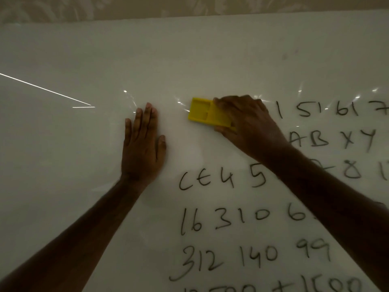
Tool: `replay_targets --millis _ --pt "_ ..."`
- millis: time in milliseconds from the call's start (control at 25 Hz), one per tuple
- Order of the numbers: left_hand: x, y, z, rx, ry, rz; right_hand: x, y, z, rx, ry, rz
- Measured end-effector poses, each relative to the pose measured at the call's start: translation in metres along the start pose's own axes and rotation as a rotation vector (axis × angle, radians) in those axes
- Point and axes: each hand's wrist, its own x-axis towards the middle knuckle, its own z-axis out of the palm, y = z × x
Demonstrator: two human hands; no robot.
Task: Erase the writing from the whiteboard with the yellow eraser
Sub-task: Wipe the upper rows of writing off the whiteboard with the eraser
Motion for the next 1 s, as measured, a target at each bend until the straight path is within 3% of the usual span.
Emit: replay_targets --millis 200,360,520,640,840,1000 --pt "-0.001 -0.002 0.001 0.004 0.006 0.016 -0.018 -0.039 0.014 0.054 -0.014 -0.073" --pt "0.0 -0.001 0.001 -0.009 -0.001 0.011 -0.059 -0.021 -0.003 0.026 -0.07 -0.185" --pt "0.002 0.001 0.001 0.005 -0.027 0.033 -0.025 0.027 -0.016 0.007 -0.028 0.016" --pt "0.014 0.01 0.002 -0.009 -0.067 0.076 0.011 0.022 -0.007 0.036 0.037 0.117" --pt "0.031 0.028 0.008 -0.011 -0.073 0.072 -0.045 -0.009 0.001 0.072 -0.014 -0.056" --pt "0.033 0.031 0.009 0.002 -0.078 0.094 -0.064 0.027 -0.017 0.008 -0.07 -0.081"
